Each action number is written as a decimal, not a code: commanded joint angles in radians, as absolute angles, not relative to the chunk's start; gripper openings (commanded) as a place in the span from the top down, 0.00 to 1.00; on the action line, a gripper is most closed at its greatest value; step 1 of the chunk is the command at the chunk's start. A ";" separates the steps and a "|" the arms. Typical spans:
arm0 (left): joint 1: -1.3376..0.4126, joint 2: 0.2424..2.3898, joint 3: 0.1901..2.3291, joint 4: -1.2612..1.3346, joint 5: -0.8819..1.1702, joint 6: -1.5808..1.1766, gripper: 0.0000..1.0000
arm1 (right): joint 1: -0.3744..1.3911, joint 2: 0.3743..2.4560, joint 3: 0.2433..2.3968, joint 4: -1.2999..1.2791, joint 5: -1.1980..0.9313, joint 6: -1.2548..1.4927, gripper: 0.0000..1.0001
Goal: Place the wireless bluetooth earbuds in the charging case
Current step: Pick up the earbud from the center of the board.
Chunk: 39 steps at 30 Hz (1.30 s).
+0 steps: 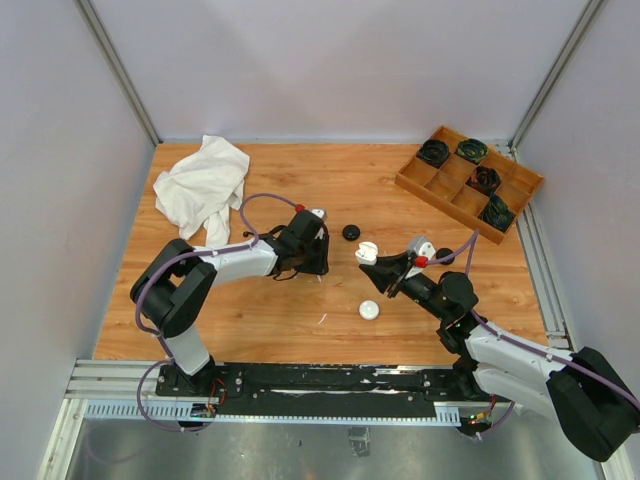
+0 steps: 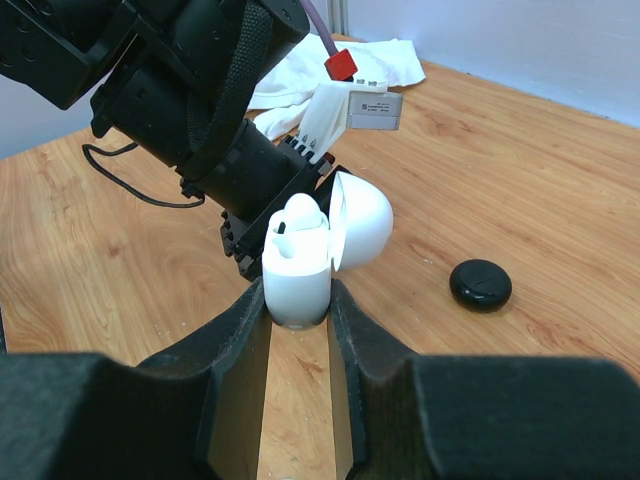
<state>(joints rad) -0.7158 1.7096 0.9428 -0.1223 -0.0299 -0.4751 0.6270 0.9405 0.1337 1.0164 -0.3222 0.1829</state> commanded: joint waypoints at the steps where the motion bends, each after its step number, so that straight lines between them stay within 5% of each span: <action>1: -0.722 1.689 0.964 -0.164 -0.073 -0.462 0.58 | 0.589 0.930 0.158 1.029 -0.320 0.178 0.94; 13: -0.759 1.754 1.022 -0.217 -0.129 -0.432 0.69 | 0.588 0.921 0.157 1.021 -0.316 0.174 0.94; 39: -0.806 1.818 1.091 -0.361 -0.211 -0.422 0.66 | 0.589 0.923 0.160 1.026 -0.325 0.180 0.94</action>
<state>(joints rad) -0.7879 1.7901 1.0664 -0.3004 -0.1757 -0.4271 0.6270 0.9329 0.1337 1.0111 -0.3222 0.1829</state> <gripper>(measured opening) 0.331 0.268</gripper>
